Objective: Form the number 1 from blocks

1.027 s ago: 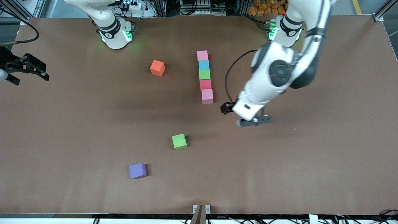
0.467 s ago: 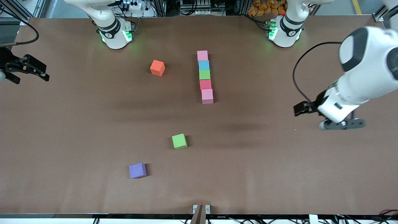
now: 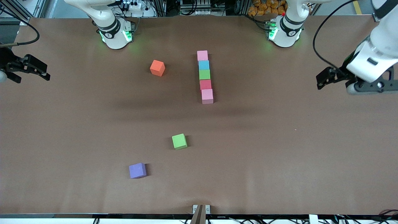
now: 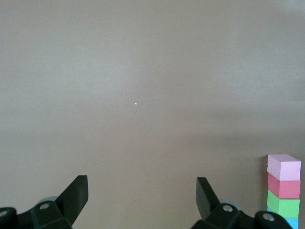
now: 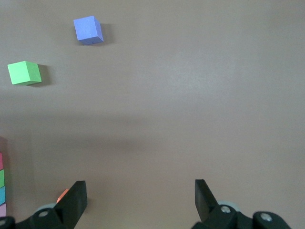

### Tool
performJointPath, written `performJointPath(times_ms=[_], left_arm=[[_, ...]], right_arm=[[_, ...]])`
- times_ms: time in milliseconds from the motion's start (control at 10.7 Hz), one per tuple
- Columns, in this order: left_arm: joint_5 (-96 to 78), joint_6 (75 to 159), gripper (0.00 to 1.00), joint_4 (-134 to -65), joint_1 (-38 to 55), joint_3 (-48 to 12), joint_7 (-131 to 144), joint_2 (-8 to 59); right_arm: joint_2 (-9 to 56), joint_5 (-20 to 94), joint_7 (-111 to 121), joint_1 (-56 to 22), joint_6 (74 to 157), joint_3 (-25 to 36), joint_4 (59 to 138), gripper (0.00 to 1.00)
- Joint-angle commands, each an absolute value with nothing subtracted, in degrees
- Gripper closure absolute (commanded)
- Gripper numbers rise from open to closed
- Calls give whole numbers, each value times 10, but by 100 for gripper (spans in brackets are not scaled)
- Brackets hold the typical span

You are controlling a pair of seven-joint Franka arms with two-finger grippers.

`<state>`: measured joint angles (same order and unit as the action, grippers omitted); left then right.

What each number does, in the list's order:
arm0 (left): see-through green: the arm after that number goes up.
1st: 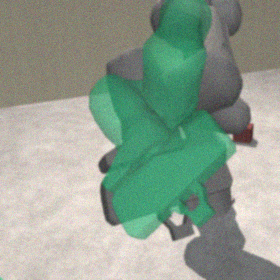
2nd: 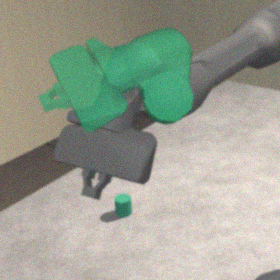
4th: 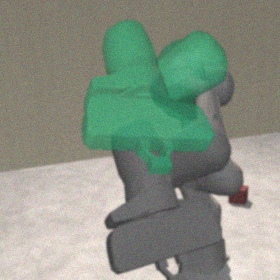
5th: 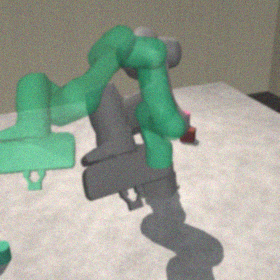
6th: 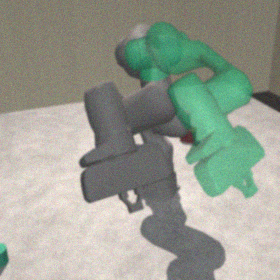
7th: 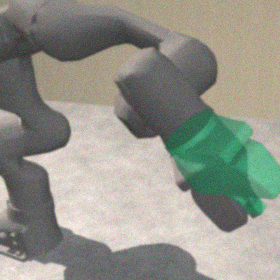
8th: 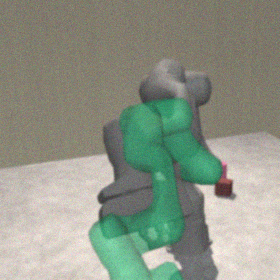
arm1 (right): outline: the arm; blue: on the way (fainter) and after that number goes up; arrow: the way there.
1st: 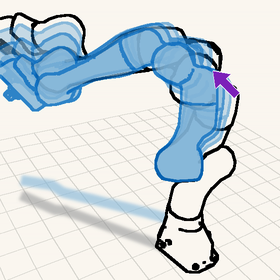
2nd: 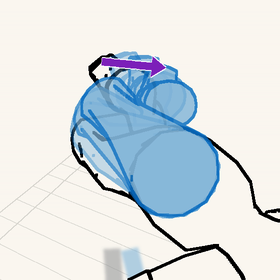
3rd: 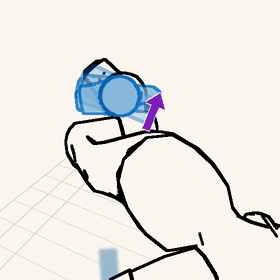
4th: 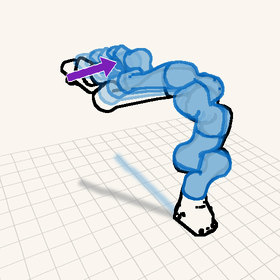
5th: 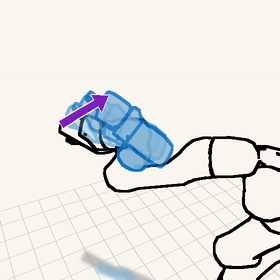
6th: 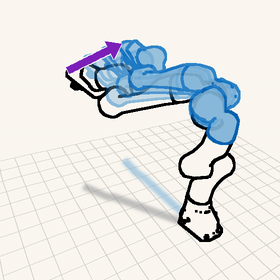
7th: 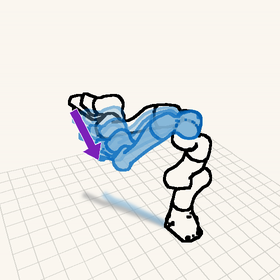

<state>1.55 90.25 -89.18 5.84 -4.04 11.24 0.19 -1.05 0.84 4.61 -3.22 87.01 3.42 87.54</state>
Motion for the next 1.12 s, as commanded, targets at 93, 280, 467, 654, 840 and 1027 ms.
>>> performJointPath(times_ms=[93,280,467,654,840,1027], left_arm=[[24,877,0,-909,53,-40,103,-40],[19,875,0,-909,53,-31,92,-47],[3,874,0,-916,55,-19,90,-56],[1,875,0,-906,57,-9,88,-50],[-1,875,0,-904,58,-9,81,-42],[-9,875,0,-904,59,-9,79,-38]], right_arm=[[-6,11,36,-34,858,34,860,0],[-6,11,36,-34,858,34,861,0],[-6,11,36,-33,858,34,862,0],[-6,11,36,-33,858,34,862,0],[-6,11,36,-33,858,35,863,0],[-6,11,36,-33,857,35,863,0]])
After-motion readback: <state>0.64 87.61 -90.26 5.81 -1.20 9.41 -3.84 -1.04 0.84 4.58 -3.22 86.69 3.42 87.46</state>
